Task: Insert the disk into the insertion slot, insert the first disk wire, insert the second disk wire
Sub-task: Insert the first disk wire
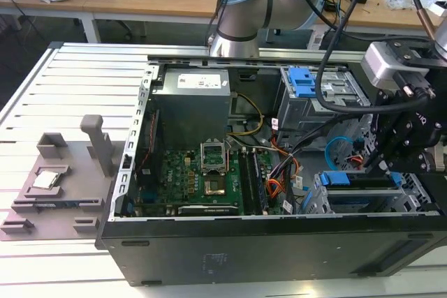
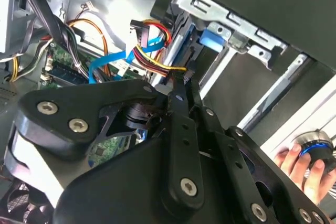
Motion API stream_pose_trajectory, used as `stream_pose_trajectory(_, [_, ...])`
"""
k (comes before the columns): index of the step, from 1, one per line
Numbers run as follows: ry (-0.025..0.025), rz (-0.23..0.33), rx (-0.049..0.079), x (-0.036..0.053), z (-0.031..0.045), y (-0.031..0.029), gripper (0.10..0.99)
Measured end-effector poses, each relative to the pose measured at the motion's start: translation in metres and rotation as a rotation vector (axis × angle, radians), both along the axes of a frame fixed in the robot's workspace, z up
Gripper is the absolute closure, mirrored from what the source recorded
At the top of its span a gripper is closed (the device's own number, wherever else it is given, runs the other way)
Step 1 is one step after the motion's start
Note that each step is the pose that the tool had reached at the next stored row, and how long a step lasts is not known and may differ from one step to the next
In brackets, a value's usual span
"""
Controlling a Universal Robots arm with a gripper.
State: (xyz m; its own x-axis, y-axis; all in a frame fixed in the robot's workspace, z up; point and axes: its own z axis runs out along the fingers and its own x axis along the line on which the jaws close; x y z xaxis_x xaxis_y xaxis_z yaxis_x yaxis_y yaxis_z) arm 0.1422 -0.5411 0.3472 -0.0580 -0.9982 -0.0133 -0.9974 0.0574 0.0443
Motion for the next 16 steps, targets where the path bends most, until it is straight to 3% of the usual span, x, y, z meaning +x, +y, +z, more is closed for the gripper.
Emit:
stream_pose_trajectory(8, [0.0003, 0.000, 0.008, 0.0037, -0.0052, 0.0014, 0.922])
stream_pose_trajectory(12, [0.0001, 0.000, 0.008, 0.0039, -0.0115, 0.0014, 0.922])
stream_pose_trajectory(16, [0.0004, 0.000, 0.009, 0.0042, -0.0123, 0.0014, 0.922])
